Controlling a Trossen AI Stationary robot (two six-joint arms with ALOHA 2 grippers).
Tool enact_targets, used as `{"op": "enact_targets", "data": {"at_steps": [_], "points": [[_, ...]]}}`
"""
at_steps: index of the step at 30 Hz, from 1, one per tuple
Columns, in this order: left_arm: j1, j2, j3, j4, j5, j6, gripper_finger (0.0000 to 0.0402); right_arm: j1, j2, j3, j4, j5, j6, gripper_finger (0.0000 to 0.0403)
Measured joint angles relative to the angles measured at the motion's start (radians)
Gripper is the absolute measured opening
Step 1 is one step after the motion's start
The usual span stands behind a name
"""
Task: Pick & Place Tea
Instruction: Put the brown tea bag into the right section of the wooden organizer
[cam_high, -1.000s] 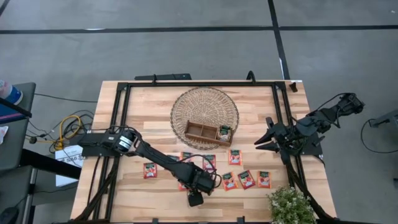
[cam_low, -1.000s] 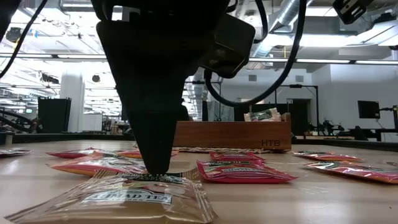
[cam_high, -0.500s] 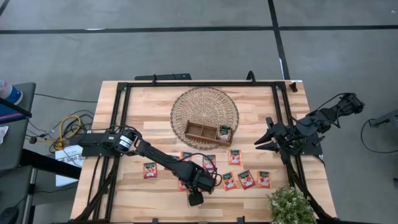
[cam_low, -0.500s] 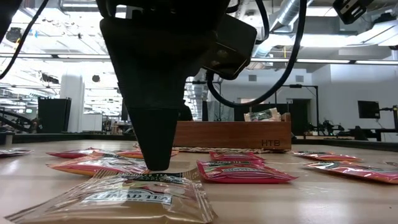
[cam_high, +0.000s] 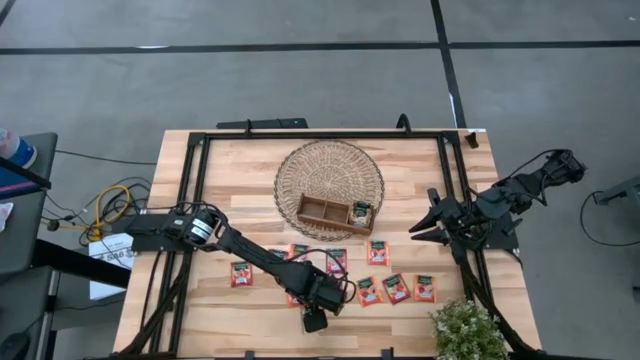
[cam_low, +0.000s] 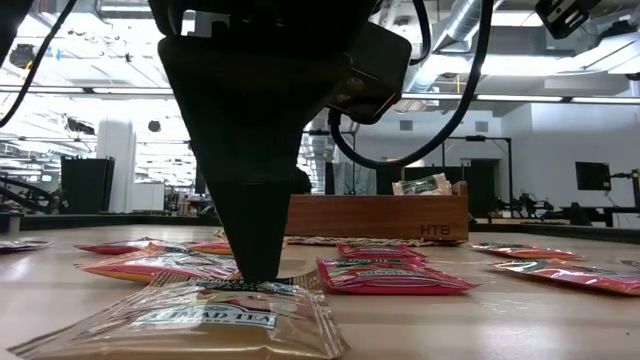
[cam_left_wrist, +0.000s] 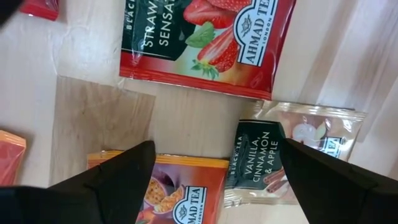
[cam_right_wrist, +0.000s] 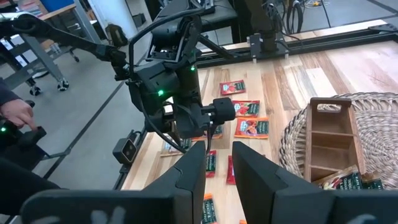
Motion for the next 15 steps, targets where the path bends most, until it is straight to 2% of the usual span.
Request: {"op": "enact_targets", "data": {"at_steps": [10,15], "points": [[0.001,0.000,0.000,-0.001,-0.008,-0.010,0.0341,0.000,0.001,0.000,0.000,0.000,0.043,0.0071],[0.007,-0.003,0.003,-0.021,0.006,0.065,0.0341,0.000,0.001,0.000,0.000,0.000,0.043,0.0071]]}}
